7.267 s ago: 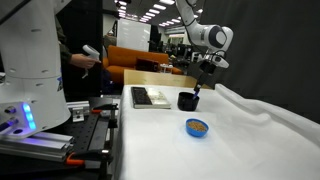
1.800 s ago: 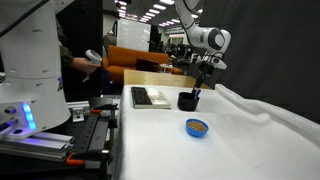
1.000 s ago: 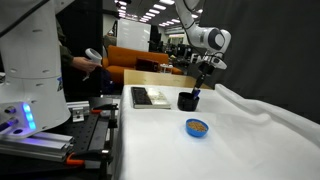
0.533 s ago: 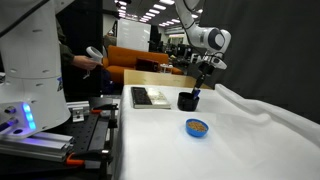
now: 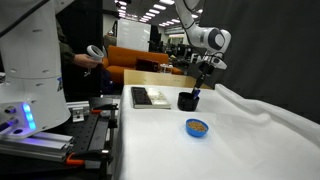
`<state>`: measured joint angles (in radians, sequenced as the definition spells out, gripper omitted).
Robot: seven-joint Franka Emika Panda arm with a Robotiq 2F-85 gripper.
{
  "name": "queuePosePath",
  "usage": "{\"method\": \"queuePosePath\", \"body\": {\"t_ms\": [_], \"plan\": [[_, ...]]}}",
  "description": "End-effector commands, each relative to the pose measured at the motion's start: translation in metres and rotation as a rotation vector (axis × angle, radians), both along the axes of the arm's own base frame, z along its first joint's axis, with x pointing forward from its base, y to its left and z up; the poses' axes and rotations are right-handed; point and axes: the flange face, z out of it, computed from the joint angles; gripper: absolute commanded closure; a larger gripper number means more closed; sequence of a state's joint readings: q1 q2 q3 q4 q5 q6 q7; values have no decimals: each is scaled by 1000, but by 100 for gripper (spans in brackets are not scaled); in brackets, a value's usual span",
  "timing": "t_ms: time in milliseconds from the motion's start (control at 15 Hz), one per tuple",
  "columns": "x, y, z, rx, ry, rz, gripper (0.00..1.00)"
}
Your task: Take the pen out of the black cup and put it on the table
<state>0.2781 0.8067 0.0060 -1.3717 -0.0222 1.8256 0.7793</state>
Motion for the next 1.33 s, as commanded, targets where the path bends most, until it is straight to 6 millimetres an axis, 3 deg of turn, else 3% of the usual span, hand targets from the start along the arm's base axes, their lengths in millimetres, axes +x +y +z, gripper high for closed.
{"method": "queuePosePath", "body": {"t_ms": [0,333,400,467,533,600,667,867,933,1133,1267], "plan": [[0,1,0,0,1,0,88],[0,1,0,0,1,0,88],[0,1,0,0,1,0,63],[0,1,0,-2,0,0,62],[0,1,0,0,2,0,82],[0,1,0,0,2,1,74],[0,1,0,0,2,1,43],[0,2,0,-2,3,1,22],[0,2,0,0,2,2,40],[0,2,0,-1,2,3,22],[0,2,0,-1,2,3,22]]}}
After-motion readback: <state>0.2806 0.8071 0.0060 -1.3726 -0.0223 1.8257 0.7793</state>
